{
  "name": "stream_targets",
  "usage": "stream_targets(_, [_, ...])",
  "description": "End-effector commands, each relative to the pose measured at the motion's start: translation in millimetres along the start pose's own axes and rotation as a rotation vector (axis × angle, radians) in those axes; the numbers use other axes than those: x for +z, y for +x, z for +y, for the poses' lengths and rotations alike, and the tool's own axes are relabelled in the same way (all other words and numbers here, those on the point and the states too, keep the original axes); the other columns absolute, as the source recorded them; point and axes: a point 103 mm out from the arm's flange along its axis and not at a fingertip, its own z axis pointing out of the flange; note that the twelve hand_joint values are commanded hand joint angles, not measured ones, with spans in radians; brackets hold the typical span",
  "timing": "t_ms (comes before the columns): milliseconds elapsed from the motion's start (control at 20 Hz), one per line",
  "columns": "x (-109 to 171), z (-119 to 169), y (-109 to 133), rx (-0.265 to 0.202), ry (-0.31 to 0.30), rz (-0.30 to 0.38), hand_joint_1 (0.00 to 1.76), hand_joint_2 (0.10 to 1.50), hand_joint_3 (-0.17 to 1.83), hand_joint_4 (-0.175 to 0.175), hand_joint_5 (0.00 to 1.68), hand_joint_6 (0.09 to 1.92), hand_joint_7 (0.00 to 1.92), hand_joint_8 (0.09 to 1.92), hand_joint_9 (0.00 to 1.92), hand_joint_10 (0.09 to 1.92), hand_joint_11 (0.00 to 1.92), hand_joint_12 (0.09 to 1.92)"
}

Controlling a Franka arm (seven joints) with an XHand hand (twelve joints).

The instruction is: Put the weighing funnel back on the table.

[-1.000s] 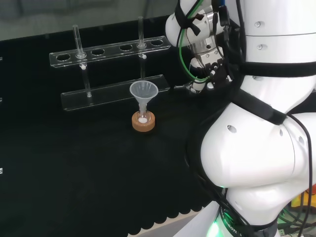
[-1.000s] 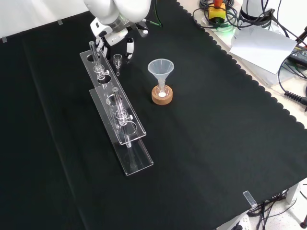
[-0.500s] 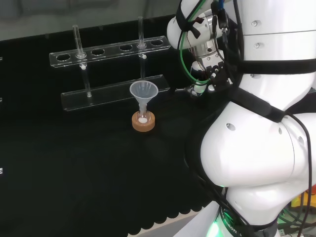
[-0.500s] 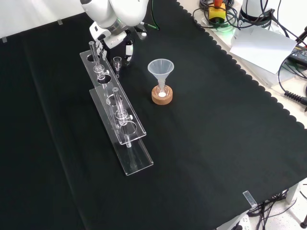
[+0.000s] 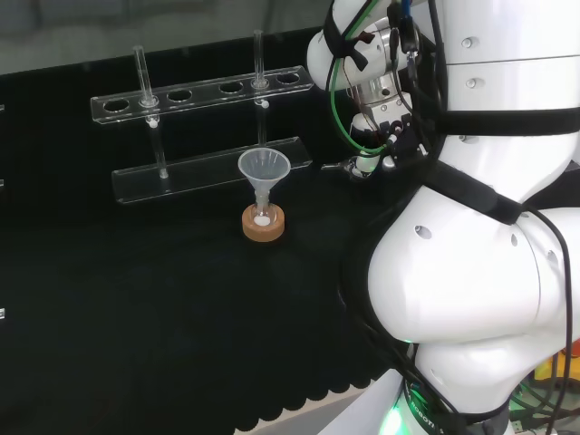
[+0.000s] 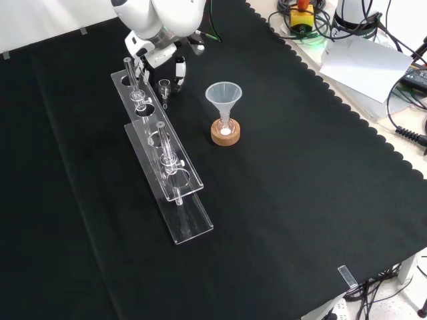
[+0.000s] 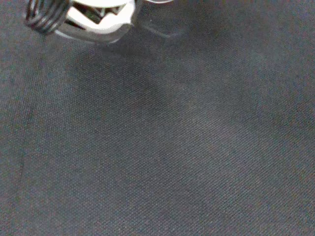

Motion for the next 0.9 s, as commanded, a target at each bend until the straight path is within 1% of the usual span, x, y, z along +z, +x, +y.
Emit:
stream_targets(50, [2,0,2,-0.020,0.048,0.018,0.92,0.94,0.26,0.096,0.80,0.90,0.34,0.70,0.65,0.58,0.47,1.26])
stream_targets(100, [2,0,2,-0.023,0.059,0.015,0.88,0.88,0.34,0.062,0.68,0.83,0.28,0.69,0.58,0.61,0.41,1.27])
stream_targets(150, [2,0,2,-0.026,0.078,0.015,0.86,0.83,0.43,0.038,0.55,0.73,0.20,0.68,0.50,0.63,0.34,1.30])
stream_targets(200, [2,0,2,-0.027,0.099,0.019,0.84,0.78,0.50,0.021,0.43,0.60,0.13,0.66,0.42,0.64,0.28,1.32])
stream_targets(250, [2,-1,1,-0.030,0.118,0.024,0.83,0.75,0.55,0.010,0.35,0.47,0.07,0.61,0.34,0.66,0.21,1.34])
stream_targets(350, [1,-2,1,-0.034,0.136,0.029,0.81,0.71,0.59,0.002,0.25,0.25,0.02,0.44,0.20,0.68,0.10,1.39])
stream_targets(450, [0,-6,1,-0.038,0.132,0.030,0.79,0.70,0.60,0.002,0.19,0.12,0.00,0.27,0.10,0.69,0.03,1.41])
stream_targets(550, [-5,-12,1,-0.040,0.109,0.032,0.77,0.69,0.59,0.003,0.17,0.09,0.00,0.17,0.05,0.69,0.01,1.40])
stream_targets(650, [-13,-19,0,-0.041,0.081,0.036,0.76,0.68,0.59,0.004,0.15,0.09,0.00,0.14,0.03,0.69,0.00,1.40])
stream_targets(800, [-27,-31,1,-0.042,0.045,0.031,0.74,0.68,0.58,0.005,0.15,0.09,0.02,0.14,0.04,0.70,0.00,1.40])
stream_targets(900, [-37,-40,2,-0.041,0.027,0.026,0.74,0.68,0.56,0.005,0.16,0.09,0.02,0.18,0.06,0.71,0.00,1.41])
